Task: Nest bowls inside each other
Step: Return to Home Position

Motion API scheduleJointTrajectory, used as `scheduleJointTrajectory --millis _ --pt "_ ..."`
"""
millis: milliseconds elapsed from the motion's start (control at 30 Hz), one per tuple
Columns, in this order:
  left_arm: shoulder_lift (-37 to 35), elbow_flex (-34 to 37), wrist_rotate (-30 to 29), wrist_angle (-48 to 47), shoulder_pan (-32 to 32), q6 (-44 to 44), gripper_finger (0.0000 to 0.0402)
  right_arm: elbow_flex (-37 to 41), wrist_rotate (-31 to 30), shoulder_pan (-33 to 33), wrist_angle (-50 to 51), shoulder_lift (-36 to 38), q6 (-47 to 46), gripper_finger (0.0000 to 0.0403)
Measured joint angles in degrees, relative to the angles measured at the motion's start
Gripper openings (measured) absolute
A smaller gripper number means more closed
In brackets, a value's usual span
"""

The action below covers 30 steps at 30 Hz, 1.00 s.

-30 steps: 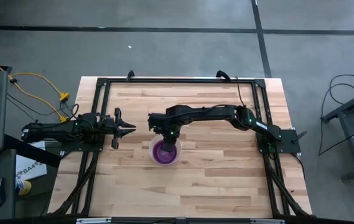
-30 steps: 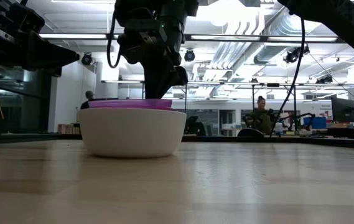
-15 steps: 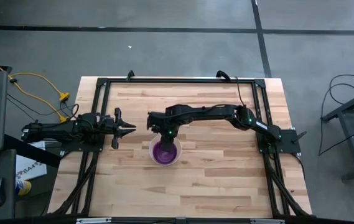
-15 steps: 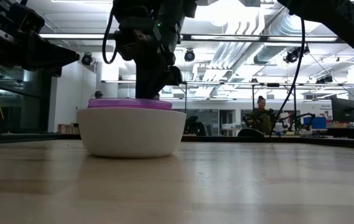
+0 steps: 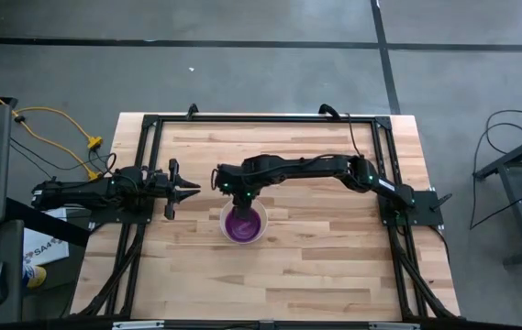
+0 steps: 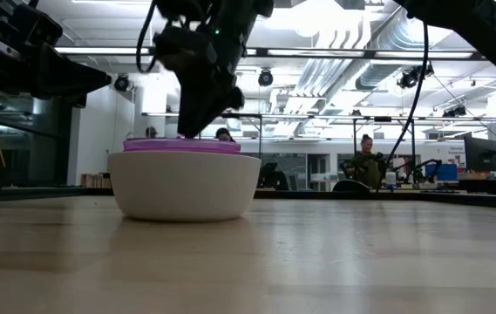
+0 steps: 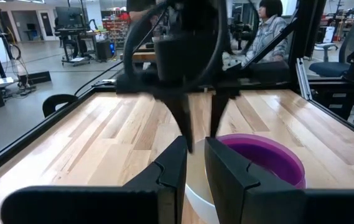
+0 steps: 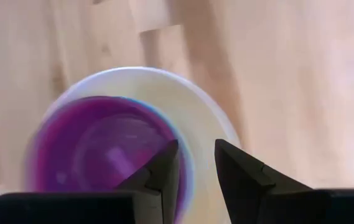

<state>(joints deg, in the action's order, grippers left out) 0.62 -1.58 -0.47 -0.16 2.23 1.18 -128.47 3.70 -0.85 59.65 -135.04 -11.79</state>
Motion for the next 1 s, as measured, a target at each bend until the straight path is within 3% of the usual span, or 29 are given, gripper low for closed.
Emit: scheduleJointTrajectory --millis 100,233,700,1000 --pt "0.0 0.0 0.0 0.0 0.0 0.0 0.0058 0.0 -5.5 0.6 -0.3 1.4 3.2 0.0097" --pt "0.0 0.0 0.0 0.0 0.0 0.0 0.0058 0.0 -8.3 0.9 -0.1 3.5 4.3 0.0097" --pt "0.0 0.0 0.0 0.0 0.0 0.0 0.0058 0.0 -9.6 0.9 -3.8 7.3 5.2 0.0097" --pt "0.0 0.0 0.0 0.0 0.0 0.0 0.0058 1.5 -6.5 1.4 -6.6 11.9 7.4 0.0097"
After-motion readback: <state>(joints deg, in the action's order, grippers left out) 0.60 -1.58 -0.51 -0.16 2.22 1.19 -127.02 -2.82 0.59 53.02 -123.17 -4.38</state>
